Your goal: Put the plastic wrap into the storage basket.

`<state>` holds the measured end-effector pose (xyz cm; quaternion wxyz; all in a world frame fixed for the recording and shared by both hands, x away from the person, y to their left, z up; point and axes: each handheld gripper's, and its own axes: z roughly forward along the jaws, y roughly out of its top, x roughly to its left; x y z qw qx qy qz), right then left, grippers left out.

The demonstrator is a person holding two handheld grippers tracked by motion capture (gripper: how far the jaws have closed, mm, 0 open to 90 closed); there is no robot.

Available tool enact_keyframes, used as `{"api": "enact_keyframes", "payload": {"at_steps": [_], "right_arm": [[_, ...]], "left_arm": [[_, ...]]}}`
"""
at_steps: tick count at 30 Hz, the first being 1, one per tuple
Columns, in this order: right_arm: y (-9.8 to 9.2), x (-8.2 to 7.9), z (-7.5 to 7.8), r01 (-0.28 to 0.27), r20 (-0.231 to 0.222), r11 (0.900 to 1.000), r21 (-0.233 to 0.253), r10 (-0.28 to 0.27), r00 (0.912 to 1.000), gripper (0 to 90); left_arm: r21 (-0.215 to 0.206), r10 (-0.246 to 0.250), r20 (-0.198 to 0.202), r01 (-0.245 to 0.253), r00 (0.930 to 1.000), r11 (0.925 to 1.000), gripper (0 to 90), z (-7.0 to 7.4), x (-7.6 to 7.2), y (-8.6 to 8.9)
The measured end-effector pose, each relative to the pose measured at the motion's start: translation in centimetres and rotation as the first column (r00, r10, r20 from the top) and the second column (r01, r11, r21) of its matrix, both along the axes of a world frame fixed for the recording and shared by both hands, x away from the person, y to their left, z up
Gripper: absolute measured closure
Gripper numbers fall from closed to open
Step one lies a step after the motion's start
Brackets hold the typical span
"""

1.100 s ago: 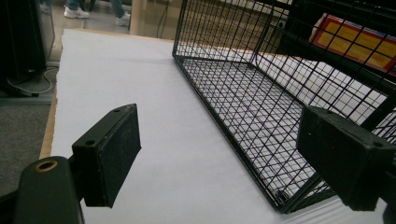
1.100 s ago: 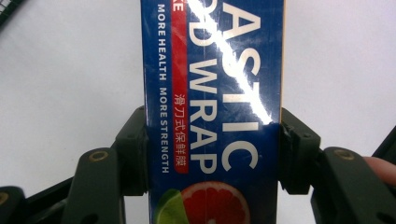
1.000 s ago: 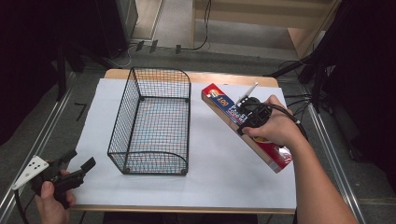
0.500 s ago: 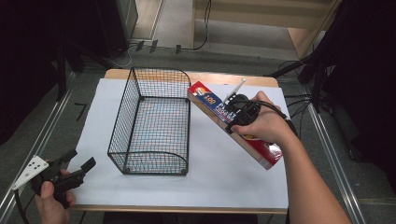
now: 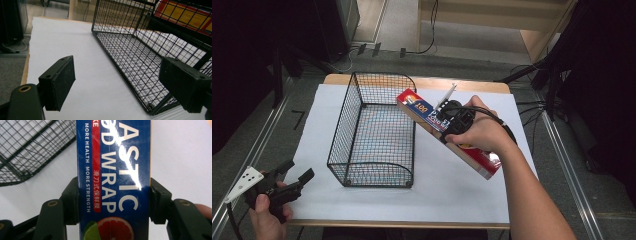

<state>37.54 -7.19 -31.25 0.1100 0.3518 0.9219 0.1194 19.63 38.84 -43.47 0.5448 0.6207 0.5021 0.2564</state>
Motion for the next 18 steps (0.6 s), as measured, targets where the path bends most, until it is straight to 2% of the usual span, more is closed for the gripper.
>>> {"api": "enact_keyframes", "payload": {"at_steps": [18], "right_arm": [[5.0, -0.2, 0.0, -0.081, -0.002, 0.997, 0.014, 0.081, 0.9967, 41.7]], "left_arm": [[-0.002, 0.0, 0.002, 0.0, 1.0, 1.0, 13.9, 0.1, 0.0, 0.0]]}}
